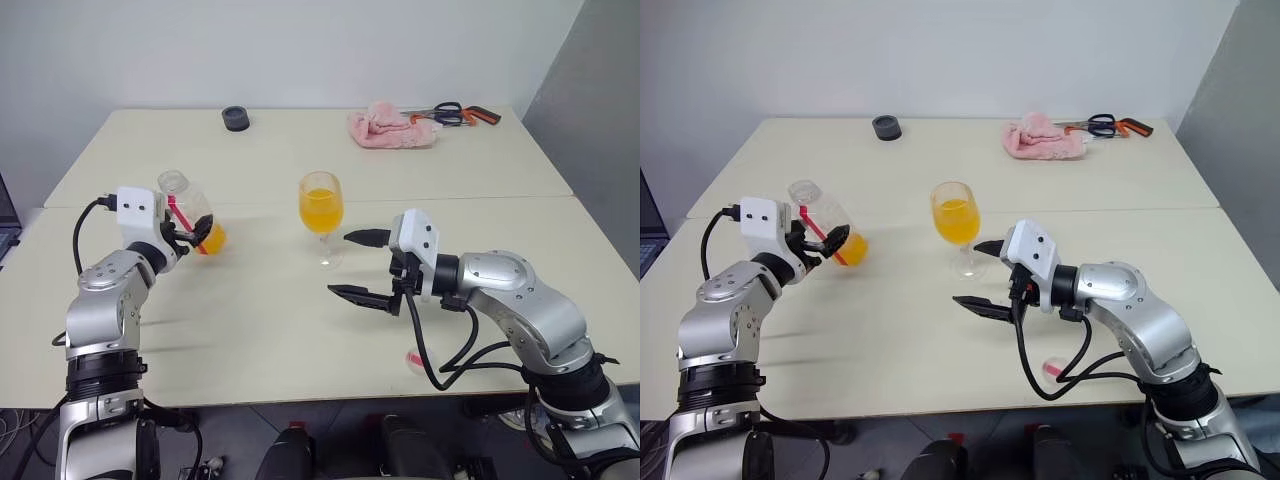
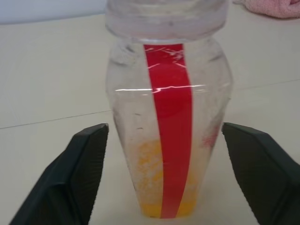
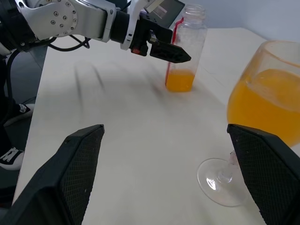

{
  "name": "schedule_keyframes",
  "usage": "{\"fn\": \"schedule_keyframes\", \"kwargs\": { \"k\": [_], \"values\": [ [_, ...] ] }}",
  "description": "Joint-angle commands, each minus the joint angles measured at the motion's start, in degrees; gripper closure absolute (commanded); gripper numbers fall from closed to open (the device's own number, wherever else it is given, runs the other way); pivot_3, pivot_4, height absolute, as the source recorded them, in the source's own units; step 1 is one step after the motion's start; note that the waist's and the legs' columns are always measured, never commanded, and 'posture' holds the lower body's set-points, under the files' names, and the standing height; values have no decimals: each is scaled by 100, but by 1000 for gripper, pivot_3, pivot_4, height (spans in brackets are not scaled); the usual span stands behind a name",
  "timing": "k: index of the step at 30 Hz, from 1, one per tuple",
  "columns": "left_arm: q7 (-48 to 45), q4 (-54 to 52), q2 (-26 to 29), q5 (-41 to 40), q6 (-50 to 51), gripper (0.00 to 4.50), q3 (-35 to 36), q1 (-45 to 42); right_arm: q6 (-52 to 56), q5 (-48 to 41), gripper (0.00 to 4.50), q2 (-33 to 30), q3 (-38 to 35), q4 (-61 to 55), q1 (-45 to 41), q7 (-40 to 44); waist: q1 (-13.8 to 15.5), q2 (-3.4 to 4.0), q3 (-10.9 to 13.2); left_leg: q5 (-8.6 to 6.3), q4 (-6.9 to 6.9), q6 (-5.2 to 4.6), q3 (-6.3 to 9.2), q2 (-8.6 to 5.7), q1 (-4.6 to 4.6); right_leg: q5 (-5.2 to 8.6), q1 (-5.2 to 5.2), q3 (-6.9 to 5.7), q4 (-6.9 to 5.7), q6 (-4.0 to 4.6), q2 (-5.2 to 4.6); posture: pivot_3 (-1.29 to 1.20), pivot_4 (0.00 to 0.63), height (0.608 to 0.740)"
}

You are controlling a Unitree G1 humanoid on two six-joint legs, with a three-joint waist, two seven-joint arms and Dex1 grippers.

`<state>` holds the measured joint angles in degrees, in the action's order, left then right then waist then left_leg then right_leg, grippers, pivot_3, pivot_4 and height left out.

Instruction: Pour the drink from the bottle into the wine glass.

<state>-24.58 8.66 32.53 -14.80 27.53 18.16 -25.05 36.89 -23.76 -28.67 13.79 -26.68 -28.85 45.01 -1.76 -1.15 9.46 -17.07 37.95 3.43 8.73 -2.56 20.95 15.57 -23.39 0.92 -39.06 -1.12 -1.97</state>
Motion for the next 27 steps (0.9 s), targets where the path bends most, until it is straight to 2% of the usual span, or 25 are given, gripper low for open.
{"fn": "schedule_keyframes", "kwargs": {
  "k": [1, 11, 17, 22, 25, 27],
  "values": [
    [9, -347, 56, -32, -258, 44, 74, 15, -58, -33, 0, 12, -24, -94, -100, 54, 1, 0, 0, 0, 0, 0, 0, 0, 0, 0, 0, 0, 0, 0, 0, 0, 150, 740],
    [61, -616, 35, -46, -383, 44, 89, 277, -41, -77, 0, 29, -29, -81, -47, 84, -1, 0, 0, 0, -1, 0, -1, 0, 0, 0, 0, 0, 2, 0, 0, 0, 150, 740],
    [182, -828, -4, -28, -540, 44, 162, 486, -59, -307, 0, 265, -285, 0, 217, -67, 1, 0, 0, 0, -3, 0, 0, 2, -1, 0, 0, 4, 3, 0, 0, 0, 150, 740],
    [275, -1104, -79, -100, -630, 44, 253, 819, -604, -18, 0, 336, -310, 75, 646, -235, 4, 0, 0, -1, -5, 0, 0, 2, -2, 0, 4, 4, 6, 0, 0, 0, 150, 740],
    [436, -1297, -183, -130, -600, 44, 357, 1073, -1341, 268, 0, 557, -385, 318, 1068, -470, 2, -1, 0, -1, -5, 0, 1, 2, -2, 0, 4, 5, 6, 0, 0, 0, 150, 740],
    [498, -1466, -260, -216, -522, 44, 436, 1228, -1423, 201, 0, 688, -506, 412, 1288, -560, 4, -1, 0, -1, -6, 0, -1, 3, -3, 0, 4, 6, 5, 0, 0, 0, 150, 740]
  ]
}}
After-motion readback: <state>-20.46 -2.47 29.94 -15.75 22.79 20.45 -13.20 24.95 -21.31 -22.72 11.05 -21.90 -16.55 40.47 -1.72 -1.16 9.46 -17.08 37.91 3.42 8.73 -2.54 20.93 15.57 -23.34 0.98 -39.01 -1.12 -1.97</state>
